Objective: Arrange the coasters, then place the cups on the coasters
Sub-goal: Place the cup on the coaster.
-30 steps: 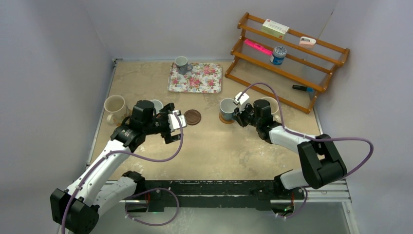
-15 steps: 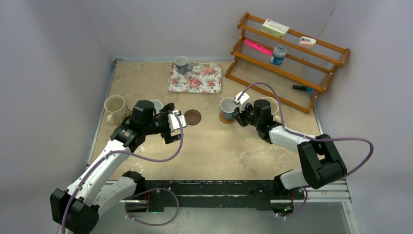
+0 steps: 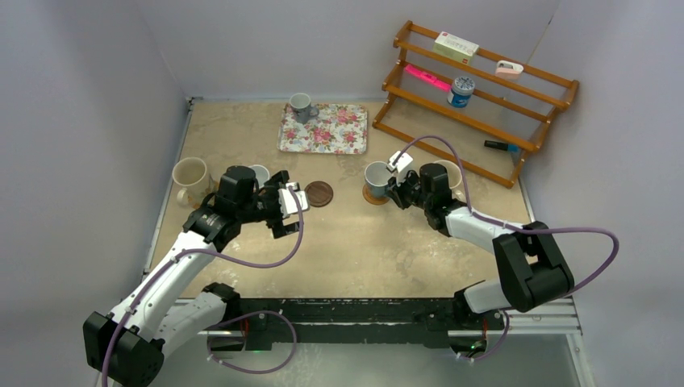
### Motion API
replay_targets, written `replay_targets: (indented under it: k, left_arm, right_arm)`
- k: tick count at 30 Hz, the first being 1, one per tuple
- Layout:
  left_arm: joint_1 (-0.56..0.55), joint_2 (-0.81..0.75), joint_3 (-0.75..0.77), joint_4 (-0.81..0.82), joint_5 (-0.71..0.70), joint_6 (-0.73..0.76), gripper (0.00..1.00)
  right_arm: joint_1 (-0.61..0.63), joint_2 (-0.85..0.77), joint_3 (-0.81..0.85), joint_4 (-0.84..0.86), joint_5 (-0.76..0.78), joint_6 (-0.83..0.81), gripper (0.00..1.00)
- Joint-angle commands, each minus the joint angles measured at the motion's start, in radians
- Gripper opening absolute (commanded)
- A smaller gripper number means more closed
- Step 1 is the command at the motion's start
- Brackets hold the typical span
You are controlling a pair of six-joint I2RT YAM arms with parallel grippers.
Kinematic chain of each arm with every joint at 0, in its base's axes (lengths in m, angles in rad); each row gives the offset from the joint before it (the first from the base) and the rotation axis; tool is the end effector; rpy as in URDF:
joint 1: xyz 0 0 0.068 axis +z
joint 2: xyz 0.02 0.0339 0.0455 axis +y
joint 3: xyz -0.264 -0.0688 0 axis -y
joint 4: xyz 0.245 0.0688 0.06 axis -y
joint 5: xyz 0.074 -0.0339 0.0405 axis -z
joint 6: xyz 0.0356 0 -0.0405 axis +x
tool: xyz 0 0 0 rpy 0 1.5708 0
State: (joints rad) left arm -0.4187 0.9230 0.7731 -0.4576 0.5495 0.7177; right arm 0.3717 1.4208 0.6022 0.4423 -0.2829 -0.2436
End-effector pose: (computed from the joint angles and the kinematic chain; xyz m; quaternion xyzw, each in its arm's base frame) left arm 0.1730 -0.0973 0.2872 0.5649 0.6513 -0.1713 0.4767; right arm 0.2688 0.1154 0.1969 -0.3235 0.7562 0.1520 0.5481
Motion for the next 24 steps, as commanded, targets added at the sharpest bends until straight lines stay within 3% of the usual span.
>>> replay_targets:
  k: [1, 24]
  left_arm:
    - [0.009, -0.004, 0.008, 0.005, 0.033, 0.010, 0.90]
    - [0.009, -0.009, 0.008, 0.002, 0.033, 0.011, 0.90]
  right_arm:
    - [-0.004, 0.004, 0.047, 0.017, -0.019, -0.015, 0.02]
    - [-0.003, 0.003, 0.057, -0.013, -0.021, -0.031, 0.15]
